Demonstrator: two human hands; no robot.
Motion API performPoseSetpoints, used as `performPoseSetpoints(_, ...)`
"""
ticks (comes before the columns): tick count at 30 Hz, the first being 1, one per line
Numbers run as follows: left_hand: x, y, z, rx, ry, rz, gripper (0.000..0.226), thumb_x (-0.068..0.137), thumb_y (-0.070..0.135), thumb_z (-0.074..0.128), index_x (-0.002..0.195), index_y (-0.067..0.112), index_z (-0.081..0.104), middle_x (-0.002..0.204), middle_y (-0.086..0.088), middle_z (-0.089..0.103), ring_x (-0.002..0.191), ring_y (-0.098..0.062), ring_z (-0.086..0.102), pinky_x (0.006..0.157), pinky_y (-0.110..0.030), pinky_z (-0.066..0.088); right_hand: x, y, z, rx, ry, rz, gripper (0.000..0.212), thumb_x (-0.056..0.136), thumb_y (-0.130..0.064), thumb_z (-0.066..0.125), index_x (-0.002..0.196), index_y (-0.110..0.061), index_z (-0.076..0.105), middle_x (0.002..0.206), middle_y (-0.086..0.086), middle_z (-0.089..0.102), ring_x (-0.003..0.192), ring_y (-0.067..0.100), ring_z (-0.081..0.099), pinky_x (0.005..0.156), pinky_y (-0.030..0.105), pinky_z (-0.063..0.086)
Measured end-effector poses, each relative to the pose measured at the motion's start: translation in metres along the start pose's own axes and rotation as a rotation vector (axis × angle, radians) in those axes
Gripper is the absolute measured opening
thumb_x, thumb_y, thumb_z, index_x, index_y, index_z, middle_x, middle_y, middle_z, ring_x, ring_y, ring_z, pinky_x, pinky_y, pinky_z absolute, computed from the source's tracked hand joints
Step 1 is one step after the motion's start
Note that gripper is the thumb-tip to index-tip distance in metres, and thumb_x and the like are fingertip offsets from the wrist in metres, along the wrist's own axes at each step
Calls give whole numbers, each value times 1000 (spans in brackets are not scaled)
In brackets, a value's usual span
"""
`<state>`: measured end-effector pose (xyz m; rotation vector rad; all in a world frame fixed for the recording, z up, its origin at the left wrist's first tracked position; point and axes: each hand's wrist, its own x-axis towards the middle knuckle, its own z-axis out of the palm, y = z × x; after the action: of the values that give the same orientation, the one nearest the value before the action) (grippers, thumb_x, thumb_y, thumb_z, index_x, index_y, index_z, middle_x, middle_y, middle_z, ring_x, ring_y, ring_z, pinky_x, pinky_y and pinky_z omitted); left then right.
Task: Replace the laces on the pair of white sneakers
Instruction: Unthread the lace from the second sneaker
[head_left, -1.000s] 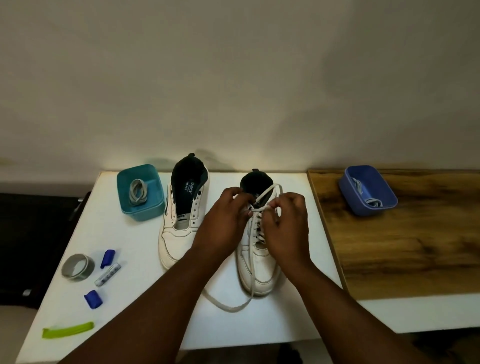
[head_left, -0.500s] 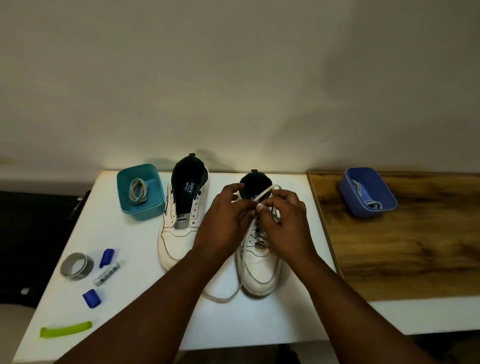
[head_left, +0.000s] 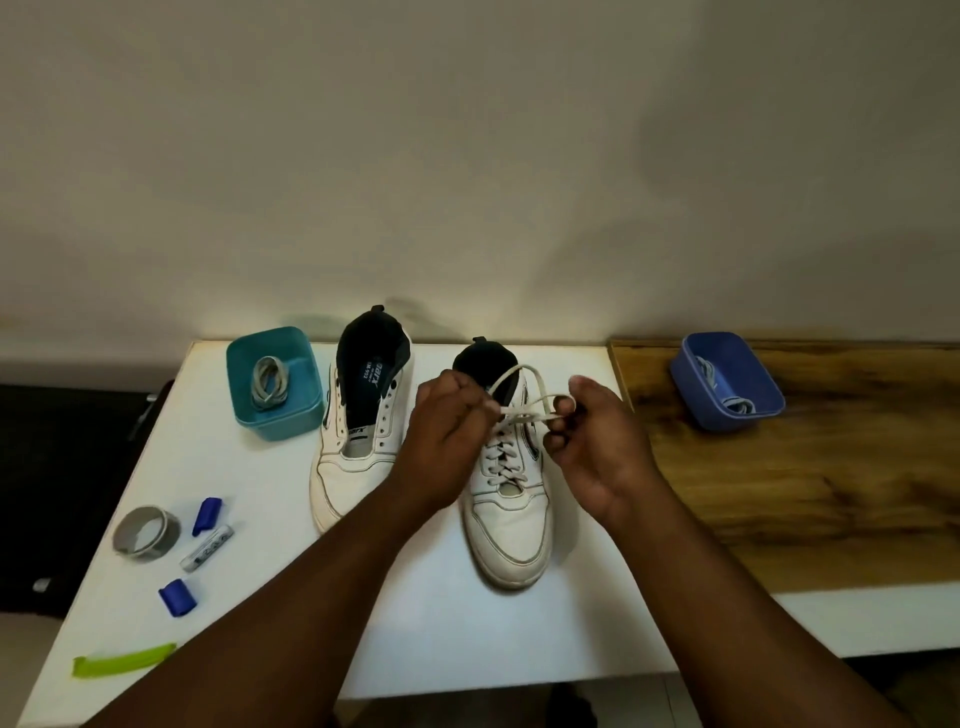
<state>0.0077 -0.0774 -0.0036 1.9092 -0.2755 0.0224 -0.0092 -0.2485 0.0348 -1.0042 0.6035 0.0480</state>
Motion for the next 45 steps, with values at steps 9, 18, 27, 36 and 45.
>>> performPoseSetpoints(9, 5, 56, -38, -861, 356, -169, 25, 91, 37, 66, 71, 23, 66, 66, 4, 61, 65, -10, 57, 67, -26, 53, 12, -40, -39, 491, 70, -352, 22, 87, -37, 75, 93, -27, 57, 71, -9, 55, 57, 5, 42, 51, 20, 28)
performPoseSetpoints(18, -3, 51, -64, -752, 494, -370, 52, 105, 55, 36, 69, 21, 53, 67, 2, 58, 53, -11, 36, 51, -27, 25, 3, -30, -47, -211, 449, -196, 15, 97, -26, 67, 108, -16, 69, 93, 3, 67, 69, 15, 62, 54, 29, 50)
performPoseSetpoints(27, -11, 8, -19, 742, 145, 133, 36, 95, 20, 63, 129, 31, 68, 110, -3, 64, 102, -29, 56, 84, -41, 46, -12, -1, -25, -1675, 355, -672, 36, 100, -52, 53, 128, -34, 67, 117, -3, 72, 104, 20, 68, 79, 33, 52)
performPoseSetpoints(36, 0, 3, -19, 696, -18, 161, 29, 94, 21, 61, 119, 30, 71, 98, -3, 57, 91, -26, 57, 75, -33, 43, 4, 26, -8, -1633, -183, -698, 46, 100, -29, 49, 144, -42, 42, 108, -3, 48, 86, 19, 60, 70, 33, 51)
performPoseSetpoints(45, 2, -1, -36, 638, -43, 168, 27, 92, 7, 64, 106, 26, 77, 96, -3, 62, 90, -24, 62, 73, -36, 51, 10, 15, -20, -1486, -177, -708, 5, 101, -23, 58, 105, -26, 58, 97, 0, 59, 87, 17, 57, 72, 32, 46)
